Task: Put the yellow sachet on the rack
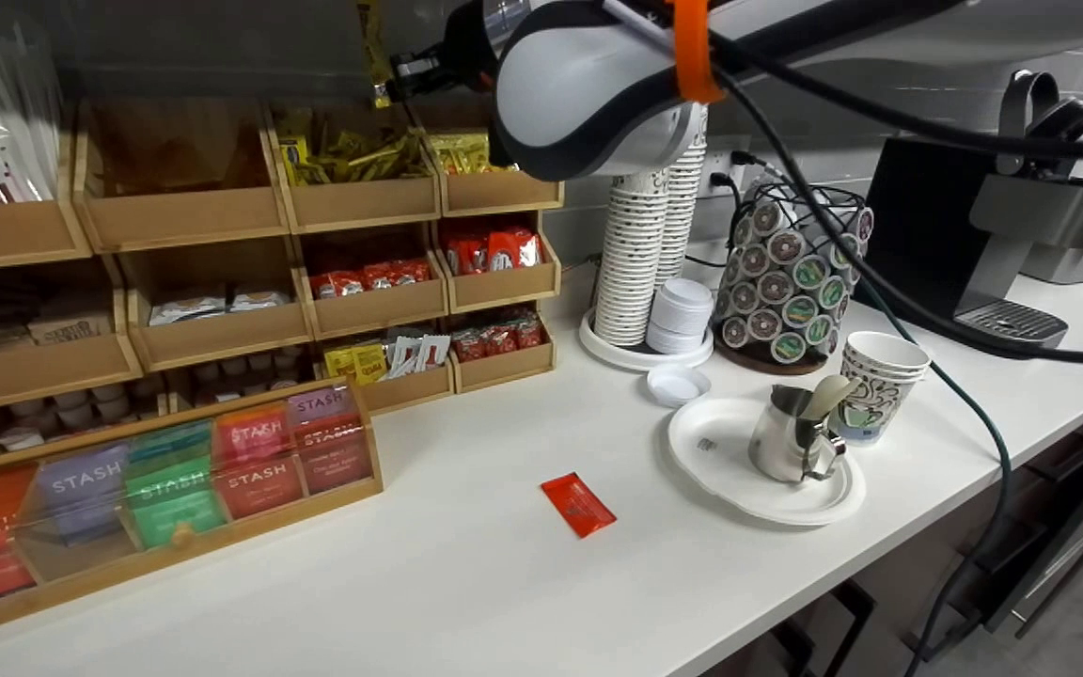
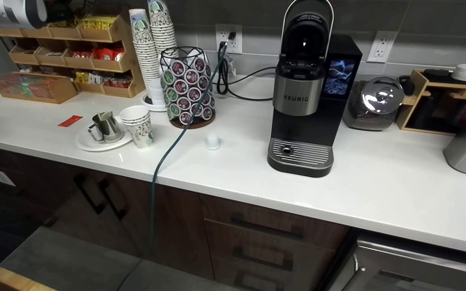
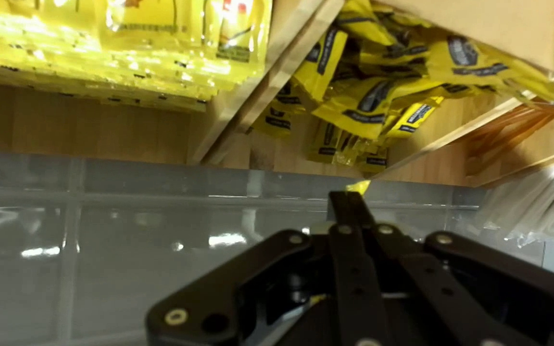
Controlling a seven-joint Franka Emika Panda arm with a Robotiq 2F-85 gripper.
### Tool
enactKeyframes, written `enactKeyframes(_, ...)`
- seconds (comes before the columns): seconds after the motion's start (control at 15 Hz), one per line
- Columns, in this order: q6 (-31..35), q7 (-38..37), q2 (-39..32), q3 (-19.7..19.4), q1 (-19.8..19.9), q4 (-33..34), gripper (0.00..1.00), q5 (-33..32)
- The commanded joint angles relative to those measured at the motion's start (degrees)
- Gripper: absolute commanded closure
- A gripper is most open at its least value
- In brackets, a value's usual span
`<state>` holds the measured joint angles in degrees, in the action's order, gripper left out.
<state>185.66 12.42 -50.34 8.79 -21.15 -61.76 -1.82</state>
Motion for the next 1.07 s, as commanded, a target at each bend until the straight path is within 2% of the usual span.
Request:
enactKeyframes(0.0,-1.7,-1.2,-9.0,-3.3,-3.6,14.0,1.0,0.8)
enactKeyframes(0.13,-3.7,-2.5,-12.2,-7.1,-5.7,19.1,1.0,1.4)
enactKeyframes(0.27,-6.2,-3.8,-14.7,-8.9,-6.6,22.9,1.0,1.4)
enactKeyframes(0.33,-7.4,-4.8,-15.4,-9.8,-6.9,24.2,0.8,1.5)
enactKeyframes(0.6,-8.6,-8.9,-17.2,-13.5,-8.0,27.2,0.52,1.2)
enactKeyframes(0.8,-7.4,-11.7,-16.8,-16.2,-9.0,27.0,0.28,1.0)
enactKeyframes(0.87,-7.0,-11.4,-16.3,-15.8,-9.1,26.3,0.21,0.7)
enactKeyframes(0.93,-7.5,-9.0,-15.0,-12.3,-8.9,24.5,0.15,0.3)
enactKeyframes(1.0,-8.1,-9.4,-14.2,-12.5,-9.6,23.0,0.06,0.2)
